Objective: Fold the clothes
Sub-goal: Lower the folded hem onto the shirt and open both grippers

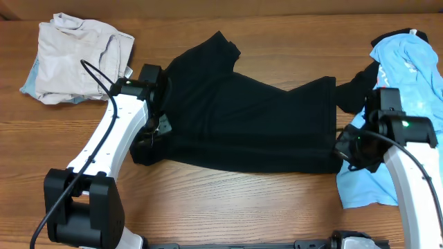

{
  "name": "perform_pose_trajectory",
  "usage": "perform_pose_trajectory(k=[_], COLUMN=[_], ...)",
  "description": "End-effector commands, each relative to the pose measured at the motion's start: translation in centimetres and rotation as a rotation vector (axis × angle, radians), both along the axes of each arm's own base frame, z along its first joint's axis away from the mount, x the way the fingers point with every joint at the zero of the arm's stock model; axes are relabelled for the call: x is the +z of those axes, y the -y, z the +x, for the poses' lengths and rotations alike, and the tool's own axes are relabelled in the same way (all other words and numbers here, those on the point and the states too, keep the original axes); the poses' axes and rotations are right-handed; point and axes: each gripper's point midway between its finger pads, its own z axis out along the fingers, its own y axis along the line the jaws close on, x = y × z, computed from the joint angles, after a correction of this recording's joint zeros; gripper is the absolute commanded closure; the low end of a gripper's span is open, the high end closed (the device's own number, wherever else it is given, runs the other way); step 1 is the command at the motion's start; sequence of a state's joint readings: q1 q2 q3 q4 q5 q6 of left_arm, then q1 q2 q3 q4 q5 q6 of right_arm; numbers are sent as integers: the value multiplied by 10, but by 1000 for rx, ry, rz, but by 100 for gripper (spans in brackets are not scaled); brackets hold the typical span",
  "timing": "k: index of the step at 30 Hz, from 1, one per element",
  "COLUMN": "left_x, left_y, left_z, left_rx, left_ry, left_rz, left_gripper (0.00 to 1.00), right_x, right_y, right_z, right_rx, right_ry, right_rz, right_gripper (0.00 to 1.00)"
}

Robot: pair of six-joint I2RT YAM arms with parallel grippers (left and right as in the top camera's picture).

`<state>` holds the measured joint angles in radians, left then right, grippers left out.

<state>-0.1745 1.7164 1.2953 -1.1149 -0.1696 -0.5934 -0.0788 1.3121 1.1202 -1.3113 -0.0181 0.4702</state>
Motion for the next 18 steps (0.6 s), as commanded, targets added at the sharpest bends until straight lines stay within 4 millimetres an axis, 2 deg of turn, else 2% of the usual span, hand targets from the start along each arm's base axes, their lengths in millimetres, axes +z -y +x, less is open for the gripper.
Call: perform_pose_trajectory(k=[1, 8, 13, 18], left_x=[8, 15, 14, 6], left_y=[-4, 2, 4, 2], left_z=[17, 52, 61, 66], left_rx=[-6, -58, -60, -77], left_ry=[88, 228, 256, 250], left_rz=[14, 0, -3, 21], left_gripper=[96, 96, 96, 96], right_x=[-12, -34, -45, -52], right_y=[8, 10, 13, 16], right_z=[10, 34, 48, 52], right_rx=[-9, -8, -9, -8], right_ry=[-20, -27, -14, -21], right_rz=[-28, -27, -35, -54], right_gripper=[96, 96, 96, 96])
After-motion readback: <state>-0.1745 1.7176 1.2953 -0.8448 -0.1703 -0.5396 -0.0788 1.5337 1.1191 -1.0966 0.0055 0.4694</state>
